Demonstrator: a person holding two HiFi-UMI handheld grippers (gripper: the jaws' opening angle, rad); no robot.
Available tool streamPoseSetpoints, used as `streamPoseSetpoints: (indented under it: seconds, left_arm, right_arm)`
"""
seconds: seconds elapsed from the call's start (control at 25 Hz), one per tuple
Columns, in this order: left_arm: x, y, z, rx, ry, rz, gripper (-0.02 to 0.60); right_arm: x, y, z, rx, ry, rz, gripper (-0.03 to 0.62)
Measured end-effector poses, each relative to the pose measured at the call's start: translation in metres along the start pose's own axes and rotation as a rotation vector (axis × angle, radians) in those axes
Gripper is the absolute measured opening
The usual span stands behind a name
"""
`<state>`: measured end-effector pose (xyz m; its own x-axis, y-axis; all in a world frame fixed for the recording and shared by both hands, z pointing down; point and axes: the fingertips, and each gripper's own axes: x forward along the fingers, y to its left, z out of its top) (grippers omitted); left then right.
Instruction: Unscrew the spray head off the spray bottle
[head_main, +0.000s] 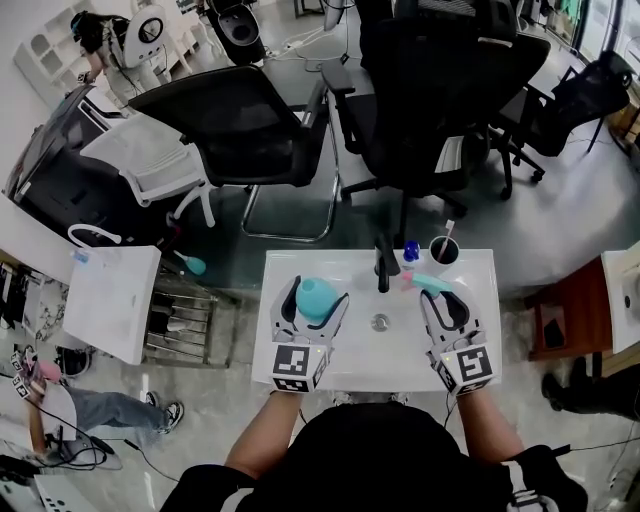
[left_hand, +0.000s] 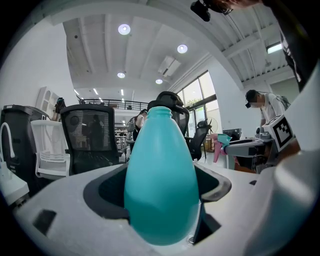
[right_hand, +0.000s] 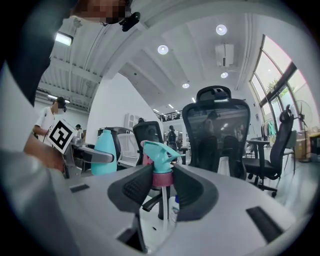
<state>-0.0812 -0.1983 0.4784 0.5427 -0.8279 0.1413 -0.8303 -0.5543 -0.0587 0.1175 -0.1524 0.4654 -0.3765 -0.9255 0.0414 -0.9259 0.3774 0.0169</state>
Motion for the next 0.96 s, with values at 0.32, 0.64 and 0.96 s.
streamPoseSetpoints:
  seconds: [0.32, 0.64, 0.96]
  left_arm:
    - [0.005, -0.006, -0.007, 0.007, 0.009, -0.022, 0.399]
    - [0.007, -0.007, -0.010, 0.012, 0.018, -0.024, 0.400]
    - [0.010, -0.009, -0.013, 0.017, 0.033, -0.022, 0.400]
  right_arm:
    - [0.000, -0.003, -0.004, -0.012, 0.010, -0.018, 0.135]
    - [0.002, -0.004, -0.005, -0.015, 0.006, -0.020, 0.135]
    - [0.002, -0.005, -0.004, -0.026, 0.001, -0.015, 0.135]
